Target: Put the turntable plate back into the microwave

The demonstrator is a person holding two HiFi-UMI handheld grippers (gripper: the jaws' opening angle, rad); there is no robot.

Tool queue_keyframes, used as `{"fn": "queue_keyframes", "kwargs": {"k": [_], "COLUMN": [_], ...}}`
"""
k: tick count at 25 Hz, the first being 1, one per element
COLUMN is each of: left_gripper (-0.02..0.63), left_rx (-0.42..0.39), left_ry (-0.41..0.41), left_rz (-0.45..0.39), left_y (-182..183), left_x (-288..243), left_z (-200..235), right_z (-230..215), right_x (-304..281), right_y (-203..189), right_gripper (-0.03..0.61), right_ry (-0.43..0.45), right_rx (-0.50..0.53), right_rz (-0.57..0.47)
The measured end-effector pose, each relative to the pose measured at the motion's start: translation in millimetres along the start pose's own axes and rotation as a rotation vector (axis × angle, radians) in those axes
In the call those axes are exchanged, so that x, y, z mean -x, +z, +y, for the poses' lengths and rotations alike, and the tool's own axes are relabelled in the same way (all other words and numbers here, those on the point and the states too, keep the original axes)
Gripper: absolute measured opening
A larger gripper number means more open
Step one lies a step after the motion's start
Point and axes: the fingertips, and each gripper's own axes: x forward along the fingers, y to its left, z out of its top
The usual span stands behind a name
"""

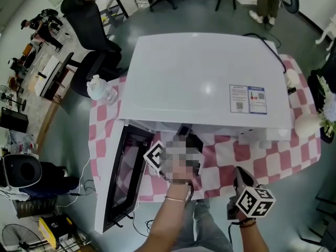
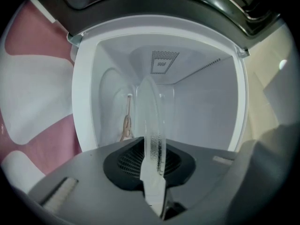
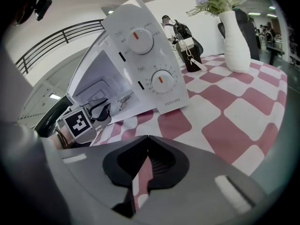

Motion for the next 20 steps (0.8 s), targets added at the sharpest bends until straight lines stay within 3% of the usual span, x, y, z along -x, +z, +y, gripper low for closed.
{"fn": "queue_keyframes", "kwargs": {"k": [20], "left_gripper": [0.043], "left_rx": [0.013], "left_ry": [0.006], "left_rz": [-0.012], "left_y": [7.5], "left_x": [-18.8], "left_z": [-1.5], "right_z": [2.9], "right_x": [-7.2], "right_y": [4.0], "right_gripper": [0.011], "right_ry": [0.007], "right_rx": [-0.025], "right_rz": [-0.002]}}
